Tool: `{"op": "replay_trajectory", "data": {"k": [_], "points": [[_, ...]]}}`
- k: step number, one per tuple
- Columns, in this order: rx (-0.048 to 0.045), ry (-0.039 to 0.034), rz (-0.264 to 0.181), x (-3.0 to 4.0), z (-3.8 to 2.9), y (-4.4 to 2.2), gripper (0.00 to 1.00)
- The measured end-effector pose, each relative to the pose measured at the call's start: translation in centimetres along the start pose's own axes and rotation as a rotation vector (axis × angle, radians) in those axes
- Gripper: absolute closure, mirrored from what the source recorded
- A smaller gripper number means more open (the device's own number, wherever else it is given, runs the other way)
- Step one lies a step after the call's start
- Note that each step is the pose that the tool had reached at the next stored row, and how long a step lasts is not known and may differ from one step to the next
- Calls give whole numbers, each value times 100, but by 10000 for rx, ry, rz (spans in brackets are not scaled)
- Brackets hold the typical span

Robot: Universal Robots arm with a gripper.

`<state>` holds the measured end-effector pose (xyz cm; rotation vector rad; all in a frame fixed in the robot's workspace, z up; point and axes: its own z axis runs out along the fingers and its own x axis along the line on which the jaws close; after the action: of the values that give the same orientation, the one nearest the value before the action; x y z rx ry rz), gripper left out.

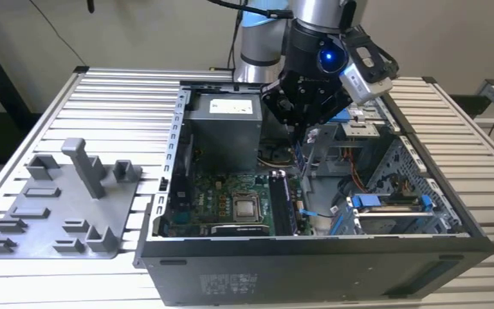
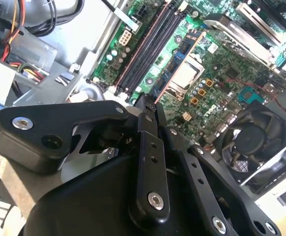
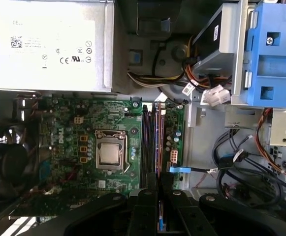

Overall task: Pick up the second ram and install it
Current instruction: 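Insert the second ram into the second slot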

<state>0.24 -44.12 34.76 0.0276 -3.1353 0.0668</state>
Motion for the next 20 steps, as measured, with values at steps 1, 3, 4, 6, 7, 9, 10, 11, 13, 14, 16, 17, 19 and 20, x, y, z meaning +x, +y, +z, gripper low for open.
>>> {"op": "replay_trajectory", "data": {"k": [1,3,4,6,7,9,10,11,13,14,16,17,19,20], "points": [[0,0,0,0,14,1,86],[0,0,0,0,40,2,86],[1,0,0,0,50,2,86],[7,0,0,0,65,3,86],[7,0,0,0,72,3,86],[8,0,0,0,86,4,86],[9,1,0,0,95,4,86],[10,0,0,0,101,4,86],[10,0,0,-1,115,5,86],[12,0,0,-1,118,5,86],[12,0,1,-1,124,5,86],[9,-1,0,-1,129,6,86],[12,-1,0,-1,149,6,86],[26,-1,1,-1,164,7,86]]}}
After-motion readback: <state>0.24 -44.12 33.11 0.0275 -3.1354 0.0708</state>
